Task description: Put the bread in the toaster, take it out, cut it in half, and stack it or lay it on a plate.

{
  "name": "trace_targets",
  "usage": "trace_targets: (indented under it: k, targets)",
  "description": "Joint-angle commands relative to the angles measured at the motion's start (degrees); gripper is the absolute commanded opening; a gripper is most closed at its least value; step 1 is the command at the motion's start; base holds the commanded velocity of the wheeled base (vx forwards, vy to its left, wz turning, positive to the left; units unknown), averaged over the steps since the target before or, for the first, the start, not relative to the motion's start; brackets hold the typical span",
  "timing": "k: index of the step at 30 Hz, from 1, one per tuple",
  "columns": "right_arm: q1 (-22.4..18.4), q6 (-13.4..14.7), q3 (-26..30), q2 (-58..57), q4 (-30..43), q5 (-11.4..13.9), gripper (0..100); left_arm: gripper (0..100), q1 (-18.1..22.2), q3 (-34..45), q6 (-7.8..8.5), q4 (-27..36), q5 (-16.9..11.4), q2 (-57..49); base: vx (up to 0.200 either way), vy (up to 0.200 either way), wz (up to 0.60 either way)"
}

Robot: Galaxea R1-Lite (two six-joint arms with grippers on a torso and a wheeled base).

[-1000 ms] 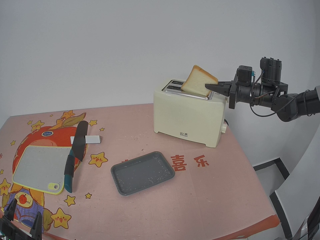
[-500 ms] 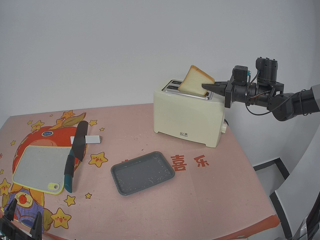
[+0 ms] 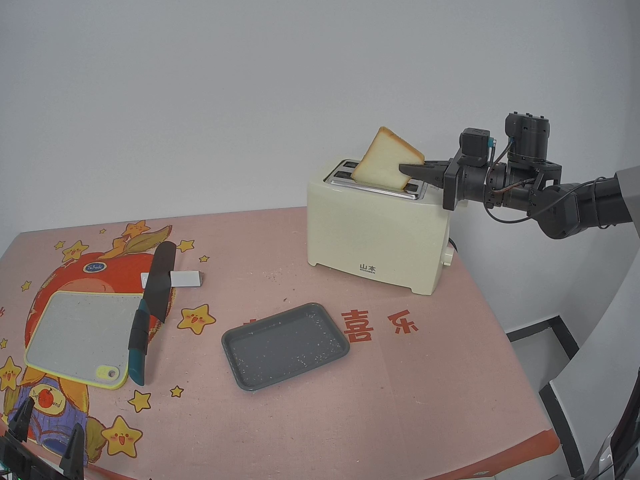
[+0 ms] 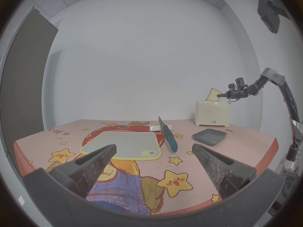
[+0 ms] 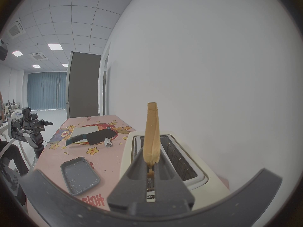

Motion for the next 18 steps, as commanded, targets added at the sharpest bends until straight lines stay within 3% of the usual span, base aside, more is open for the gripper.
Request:
trace_targets:
  k: [1,18]
  targets:
    - [0.0,-0.1,0.0,0.8,0.0,0.0,0,100,0.0,0.9,-0.02,0.0,0.0,0.1,0.000,0.000,0.00]
    - [-0.2,-0.5,0.7,0.6,-0.1,-0.3,0,100,0.0,0.8,-0.02,0.0,0.0,0.1,0.000,0.000,0.00]
